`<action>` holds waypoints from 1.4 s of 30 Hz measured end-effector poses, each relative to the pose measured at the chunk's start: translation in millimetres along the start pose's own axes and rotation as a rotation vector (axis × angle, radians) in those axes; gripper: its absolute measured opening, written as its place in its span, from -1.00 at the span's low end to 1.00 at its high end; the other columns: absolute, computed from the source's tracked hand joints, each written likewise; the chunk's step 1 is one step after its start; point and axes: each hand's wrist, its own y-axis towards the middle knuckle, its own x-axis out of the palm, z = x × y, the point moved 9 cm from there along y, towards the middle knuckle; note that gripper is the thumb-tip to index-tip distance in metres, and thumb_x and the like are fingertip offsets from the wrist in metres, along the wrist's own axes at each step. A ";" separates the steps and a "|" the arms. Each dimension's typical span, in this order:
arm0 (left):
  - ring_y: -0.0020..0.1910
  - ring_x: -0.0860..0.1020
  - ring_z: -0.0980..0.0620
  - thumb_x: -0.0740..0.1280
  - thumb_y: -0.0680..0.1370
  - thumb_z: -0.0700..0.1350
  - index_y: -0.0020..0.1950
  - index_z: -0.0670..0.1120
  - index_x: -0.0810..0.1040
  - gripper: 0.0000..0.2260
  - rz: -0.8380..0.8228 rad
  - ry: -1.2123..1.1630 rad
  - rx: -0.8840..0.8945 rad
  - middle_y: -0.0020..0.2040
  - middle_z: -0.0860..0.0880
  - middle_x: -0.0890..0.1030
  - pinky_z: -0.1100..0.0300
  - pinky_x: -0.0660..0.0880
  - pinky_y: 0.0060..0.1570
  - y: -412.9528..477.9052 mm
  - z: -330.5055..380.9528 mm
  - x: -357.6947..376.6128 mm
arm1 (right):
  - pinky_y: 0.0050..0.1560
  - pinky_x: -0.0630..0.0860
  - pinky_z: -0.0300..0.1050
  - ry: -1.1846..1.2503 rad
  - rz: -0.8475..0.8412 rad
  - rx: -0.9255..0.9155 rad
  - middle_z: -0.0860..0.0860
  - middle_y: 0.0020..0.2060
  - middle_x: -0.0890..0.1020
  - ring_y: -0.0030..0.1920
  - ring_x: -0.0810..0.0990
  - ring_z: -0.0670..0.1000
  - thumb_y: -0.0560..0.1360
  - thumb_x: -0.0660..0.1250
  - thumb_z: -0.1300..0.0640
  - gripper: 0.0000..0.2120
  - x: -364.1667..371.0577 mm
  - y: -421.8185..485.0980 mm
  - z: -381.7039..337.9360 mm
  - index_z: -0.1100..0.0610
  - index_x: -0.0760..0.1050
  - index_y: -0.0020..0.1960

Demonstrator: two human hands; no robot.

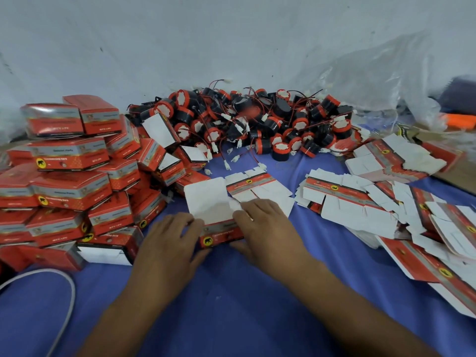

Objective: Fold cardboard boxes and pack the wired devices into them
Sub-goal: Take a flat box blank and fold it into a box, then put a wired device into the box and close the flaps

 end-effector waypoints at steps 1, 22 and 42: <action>-0.06 0.64 -0.23 0.65 0.28 -0.15 0.09 -0.24 0.64 -0.55 -0.014 -0.063 -0.061 0.06 -0.19 0.62 -0.06 0.61 -0.14 -3.9 0.3 4.7 | 0.11 0.45 0.03 0.022 -0.060 0.056 0.14 0.02 0.63 0.07 0.56 0.20 0.51 0.39 -0.08 -0.59 9.6 -1.7 -0.2 0.17 0.50 0.21; 0.22 0.38 0.32 0.43 0.42 0.08 0.13 0.23 0.44 -0.67 0.005 -0.662 -0.271 0.17 0.32 0.38 0.54 0.26 0.14 -11.2 -24.1 28.3 | 0.33 0.33 0.15 0.300 0.034 0.753 0.31 0.35 0.39 0.33 0.35 0.34 0.56 0.35 0.14 -0.49 87.8 123.7 250.3 0.26 0.30 0.44; 0.09 0.53 0.11 0.49 0.34 0.09 0.19 0.20 0.37 -0.51 0.002 -0.838 -0.413 0.11 0.29 0.45 0.15 0.53 -0.02 -10.0 -35.3 43.7 | 0.06 0.57 -0.24 1.015 0.600 0.374 -0.23 0.05 0.65 0.05 0.64 -0.16 0.54 0.38 0.20 -0.69 -66.6 60.0 146.5 -0.05 0.48 0.23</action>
